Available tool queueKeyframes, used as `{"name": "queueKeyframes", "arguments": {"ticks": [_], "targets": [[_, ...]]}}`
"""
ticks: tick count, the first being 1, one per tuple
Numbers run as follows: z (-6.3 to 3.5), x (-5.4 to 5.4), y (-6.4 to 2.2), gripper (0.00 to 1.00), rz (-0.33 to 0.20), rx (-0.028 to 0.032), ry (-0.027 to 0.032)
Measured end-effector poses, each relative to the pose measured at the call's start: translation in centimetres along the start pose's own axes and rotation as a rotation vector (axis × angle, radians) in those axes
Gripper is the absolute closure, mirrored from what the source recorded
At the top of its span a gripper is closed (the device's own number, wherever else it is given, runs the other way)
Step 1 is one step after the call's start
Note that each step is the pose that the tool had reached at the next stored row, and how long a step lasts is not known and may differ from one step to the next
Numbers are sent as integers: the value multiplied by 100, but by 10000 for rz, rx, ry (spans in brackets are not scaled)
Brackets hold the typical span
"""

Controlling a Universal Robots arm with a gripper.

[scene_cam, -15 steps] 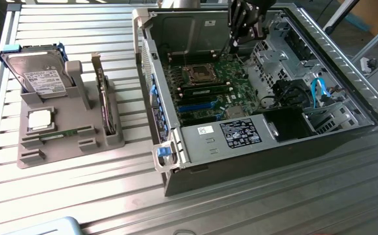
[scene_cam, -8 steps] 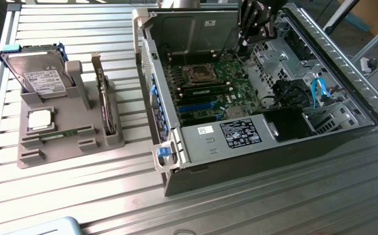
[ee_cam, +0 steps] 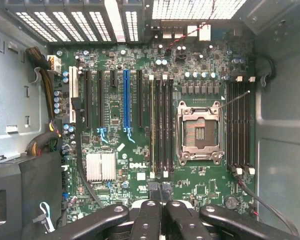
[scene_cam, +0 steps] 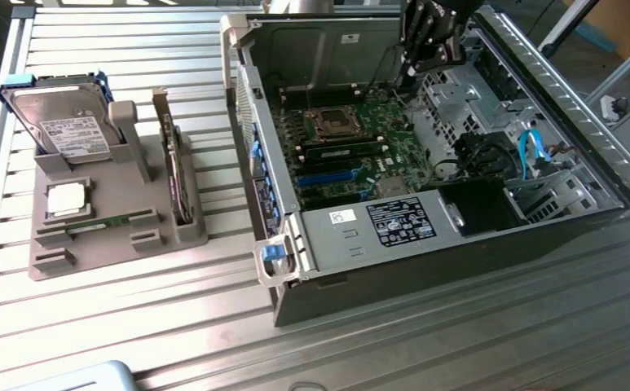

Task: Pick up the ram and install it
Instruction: 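Press down the ram until it locks into place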

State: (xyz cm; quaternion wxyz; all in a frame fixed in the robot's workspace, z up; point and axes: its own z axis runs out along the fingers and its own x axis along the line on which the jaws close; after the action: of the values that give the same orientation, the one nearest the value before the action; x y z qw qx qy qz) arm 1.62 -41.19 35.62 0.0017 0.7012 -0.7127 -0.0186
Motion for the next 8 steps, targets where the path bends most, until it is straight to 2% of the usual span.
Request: {"name": "queueKeyframes", "arguments": {"ticks": [4, 8], "targets": [[-2, -1, -52, 89, 0, 0, 0], [36, 0, -53, 89, 0, 0, 0]]}}
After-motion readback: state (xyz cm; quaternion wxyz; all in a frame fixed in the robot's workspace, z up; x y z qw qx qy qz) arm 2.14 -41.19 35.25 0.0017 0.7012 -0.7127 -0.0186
